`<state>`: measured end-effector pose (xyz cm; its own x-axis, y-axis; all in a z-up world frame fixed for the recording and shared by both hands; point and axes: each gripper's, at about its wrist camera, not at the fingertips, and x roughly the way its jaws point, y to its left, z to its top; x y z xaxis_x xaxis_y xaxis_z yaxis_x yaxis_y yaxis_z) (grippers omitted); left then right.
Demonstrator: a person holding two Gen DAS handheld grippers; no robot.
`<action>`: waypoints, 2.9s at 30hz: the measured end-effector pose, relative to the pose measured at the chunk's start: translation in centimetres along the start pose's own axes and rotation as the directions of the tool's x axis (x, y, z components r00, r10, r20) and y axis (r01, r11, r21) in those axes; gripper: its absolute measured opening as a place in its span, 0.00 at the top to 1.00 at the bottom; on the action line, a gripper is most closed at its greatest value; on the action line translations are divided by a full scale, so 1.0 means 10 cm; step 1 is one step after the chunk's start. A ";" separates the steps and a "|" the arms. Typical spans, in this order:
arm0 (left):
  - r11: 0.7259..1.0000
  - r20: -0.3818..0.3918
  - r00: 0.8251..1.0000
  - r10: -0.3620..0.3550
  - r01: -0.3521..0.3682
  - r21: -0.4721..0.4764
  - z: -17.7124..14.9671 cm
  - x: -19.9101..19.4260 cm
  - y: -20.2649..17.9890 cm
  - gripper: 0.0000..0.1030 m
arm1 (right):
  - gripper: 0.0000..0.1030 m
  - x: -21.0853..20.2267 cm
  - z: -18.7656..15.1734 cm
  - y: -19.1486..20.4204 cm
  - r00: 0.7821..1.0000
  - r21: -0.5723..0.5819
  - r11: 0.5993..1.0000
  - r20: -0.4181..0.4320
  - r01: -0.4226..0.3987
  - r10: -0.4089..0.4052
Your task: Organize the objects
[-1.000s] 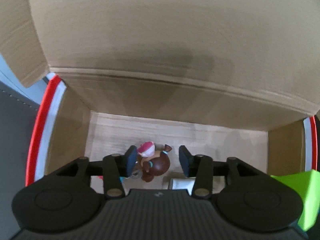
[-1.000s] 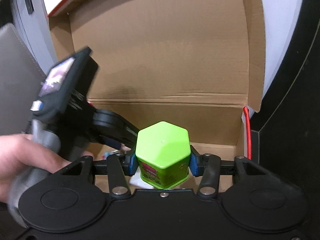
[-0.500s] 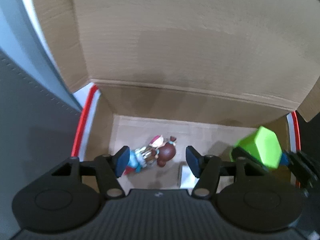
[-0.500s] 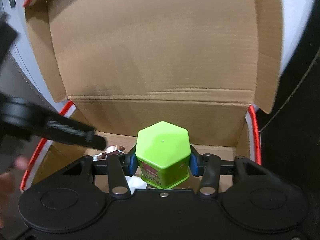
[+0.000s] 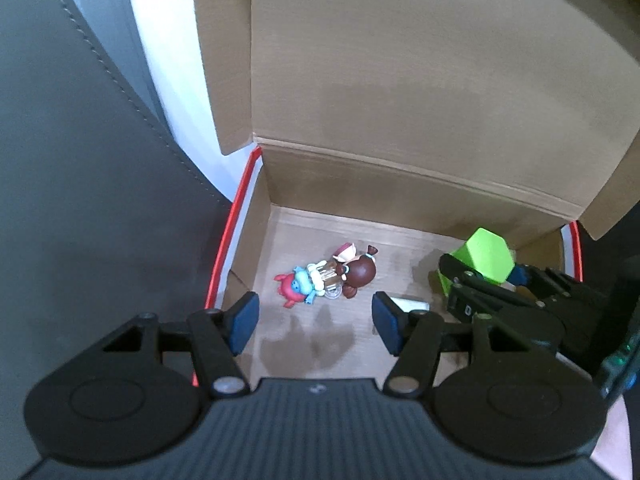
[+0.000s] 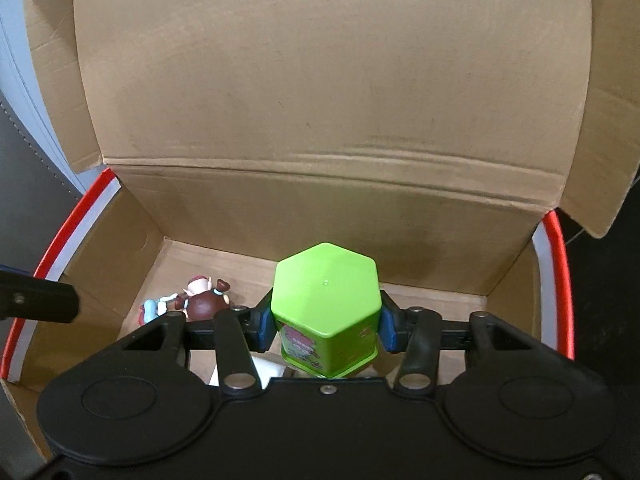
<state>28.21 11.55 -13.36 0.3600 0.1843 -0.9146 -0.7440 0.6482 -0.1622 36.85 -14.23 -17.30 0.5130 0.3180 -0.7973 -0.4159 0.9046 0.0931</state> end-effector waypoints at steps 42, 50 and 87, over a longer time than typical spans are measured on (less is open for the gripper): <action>0.999 0.248 0.968 -0.046 0.049 -0.003 -1.05 -1.95 0.14 0.00 | 0.00 -2.58 -0.36 -0.05 0.971 0.140 0.980 0.211 -0.143 0.112; 0.999 0.310 0.950 -0.032 0.031 0.006 -1.45 -2.29 0.17 0.00 | 0.00 -3.06 -0.60 0.10 0.967 0.114 0.987 0.241 -0.112 0.082; 0.993 0.340 0.938 -0.066 0.028 0.117 -2.52 -2.64 -0.03 0.00 | 0.00 -3.54 -1.39 0.18 0.964 0.130 0.986 0.258 -0.101 0.065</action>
<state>4.79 -12.14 1.49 0.5785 0.3815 -0.7210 -0.6628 0.7350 -0.1430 7.54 -27.77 2.80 0.6616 0.4384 -0.6083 -0.3647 0.8970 0.2499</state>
